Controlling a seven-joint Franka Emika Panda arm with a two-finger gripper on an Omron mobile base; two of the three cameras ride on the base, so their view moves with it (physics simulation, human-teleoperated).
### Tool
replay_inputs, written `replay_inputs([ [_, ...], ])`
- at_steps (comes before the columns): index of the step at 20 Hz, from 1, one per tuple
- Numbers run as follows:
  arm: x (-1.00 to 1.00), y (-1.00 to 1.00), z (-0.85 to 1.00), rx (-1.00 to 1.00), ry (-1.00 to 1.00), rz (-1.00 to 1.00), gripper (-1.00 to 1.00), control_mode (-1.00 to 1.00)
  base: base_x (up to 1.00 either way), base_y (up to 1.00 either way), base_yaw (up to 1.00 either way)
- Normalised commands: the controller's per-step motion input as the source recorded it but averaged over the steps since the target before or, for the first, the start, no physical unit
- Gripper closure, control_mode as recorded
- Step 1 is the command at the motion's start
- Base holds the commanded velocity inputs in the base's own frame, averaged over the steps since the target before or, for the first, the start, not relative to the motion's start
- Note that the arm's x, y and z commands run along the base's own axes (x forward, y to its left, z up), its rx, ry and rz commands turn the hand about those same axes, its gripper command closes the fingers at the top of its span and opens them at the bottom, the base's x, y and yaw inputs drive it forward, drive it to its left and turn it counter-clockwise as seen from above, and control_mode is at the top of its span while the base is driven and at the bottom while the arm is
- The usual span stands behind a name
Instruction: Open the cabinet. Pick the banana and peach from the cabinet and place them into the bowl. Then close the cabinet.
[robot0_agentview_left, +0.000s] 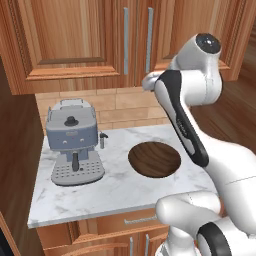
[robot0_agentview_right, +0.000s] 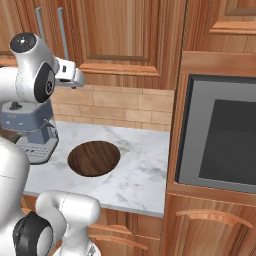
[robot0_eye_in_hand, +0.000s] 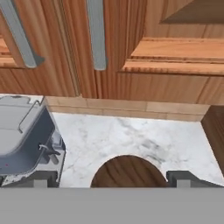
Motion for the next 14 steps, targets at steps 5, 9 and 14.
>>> replay_inputs([
  [5,-0.02,0.03,0.0,0.03,-0.1,0.0,-1.0,-1.0,0.0,0.0,0.0],
  [9,0.0,0.12,0.01,-0.01,-0.37,0.0,-1.0,-1.0,0.0,0.0,0.0],
  [14,0.0,0.13,0.06,-0.06,-0.44,0.0,-1.0,-1.0,0.0,0.0,0.0],
])
